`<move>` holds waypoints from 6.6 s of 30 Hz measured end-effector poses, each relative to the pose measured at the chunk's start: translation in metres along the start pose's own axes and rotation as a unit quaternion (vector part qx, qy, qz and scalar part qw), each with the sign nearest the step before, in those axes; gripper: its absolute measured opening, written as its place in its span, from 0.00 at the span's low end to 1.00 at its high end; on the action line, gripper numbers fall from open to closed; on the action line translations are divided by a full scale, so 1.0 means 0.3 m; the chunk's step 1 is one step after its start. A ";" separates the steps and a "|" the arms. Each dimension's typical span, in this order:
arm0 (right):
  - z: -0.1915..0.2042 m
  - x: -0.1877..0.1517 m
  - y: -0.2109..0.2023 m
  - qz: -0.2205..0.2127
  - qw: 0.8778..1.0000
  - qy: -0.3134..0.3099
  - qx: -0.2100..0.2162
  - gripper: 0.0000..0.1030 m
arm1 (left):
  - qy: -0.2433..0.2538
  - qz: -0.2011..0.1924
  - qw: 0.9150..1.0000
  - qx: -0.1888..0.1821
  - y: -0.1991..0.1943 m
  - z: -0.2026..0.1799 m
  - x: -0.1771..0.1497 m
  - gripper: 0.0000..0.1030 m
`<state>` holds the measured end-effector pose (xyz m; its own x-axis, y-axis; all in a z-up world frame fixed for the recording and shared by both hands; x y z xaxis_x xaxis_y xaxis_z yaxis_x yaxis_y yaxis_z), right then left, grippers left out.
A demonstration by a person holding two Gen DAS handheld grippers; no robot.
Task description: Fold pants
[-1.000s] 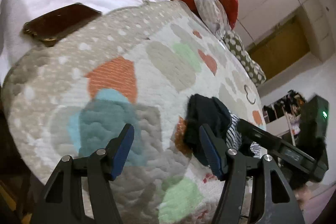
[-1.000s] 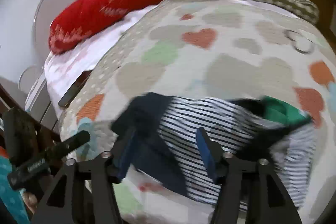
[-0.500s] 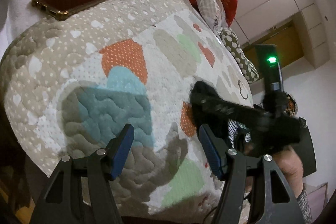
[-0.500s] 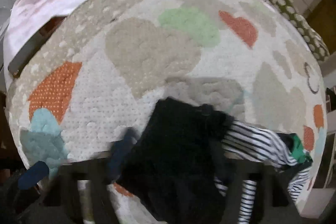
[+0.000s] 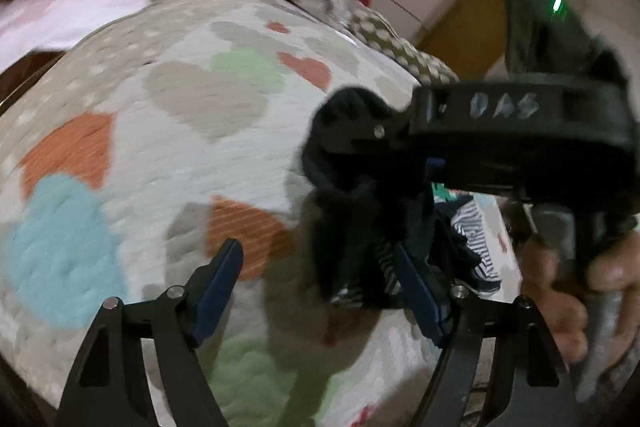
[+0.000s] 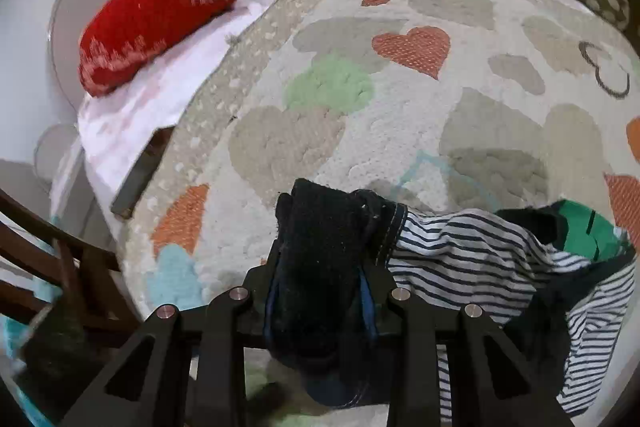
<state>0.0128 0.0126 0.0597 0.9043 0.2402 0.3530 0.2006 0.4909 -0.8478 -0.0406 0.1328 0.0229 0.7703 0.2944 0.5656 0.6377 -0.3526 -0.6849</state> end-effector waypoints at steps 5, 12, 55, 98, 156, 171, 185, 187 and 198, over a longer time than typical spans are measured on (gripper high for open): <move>-0.058 -0.009 -0.090 -0.027 0.998 0.022 0.044 0.33 | 0.047 0.026 0.998 -0.020 0.026 -0.137 0.027 0.19; -0.246 -0.062 -0.273 -0.086 0.989 0.076 0.088 0.33 | 0.094 0.043 0.993 -0.056 0.040 -0.373 0.021 0.19; -0.841 -0.424 -0.534 -0.280 0.927 0.238 0.071 0.50 | 0.097 0.084 0.991 0.031 0.244 -0.476 0.104 0.38; -0.676 -0.307 -0.498 -0.214 0.941 0.173 0.197 0.76 | 0.059 0.103 0.991 0.064 0.300 -0.331 -0.106 0.65; -0.955 -0.010 -0.255 -0.169 0.957 0.230 0.045 0.59 | -0.003 0.148 0.989 -0.001 0.606 -0.321 0.357 0.54; -0.738 -0.093 -0.289 -0.188 0.955 0.176 0.145 0.59 | 0.038 0.069 0.993 0.089 0.241 -0.291 0.112 0.69; -0.750 -0.412 -0.457 -0.254 0.941 0.222 0.036 0.63 | 0.103 -0.097 0.974 0.175 -0.065 -0.406 0.031 0.80; -0.732 -0.458 -0.487 -0.263 0.940 0.218 0.011 0.63 | 0.102 -0.150 0.964 0.193 -0.157 -0.426 0.034 0.89; -0.550 -0.577 -0.612 -0.275 0.945 0.157 -0.082 0.67 | 0.094 -0.334 0.923 0.165 -0.555 -0.533 0.028 1.00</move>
<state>-0.1184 -0.2574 0.0889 0.7082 -0.2863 0.6453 0.7053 0.3257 -0.6296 -0.1400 0.0520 0.2151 0.2112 0.1782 0.9611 0.9591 0.1519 -0.2389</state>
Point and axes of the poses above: each gripper's, at about its wrist camera, not at the fingertips, and y roughly the way its jaws point, z to its left, x to its top, the point moved 3 cm from there along y, roughly the way its jaws point, and after that the axes turned 2 degrees about x, right-handed, at the moved point
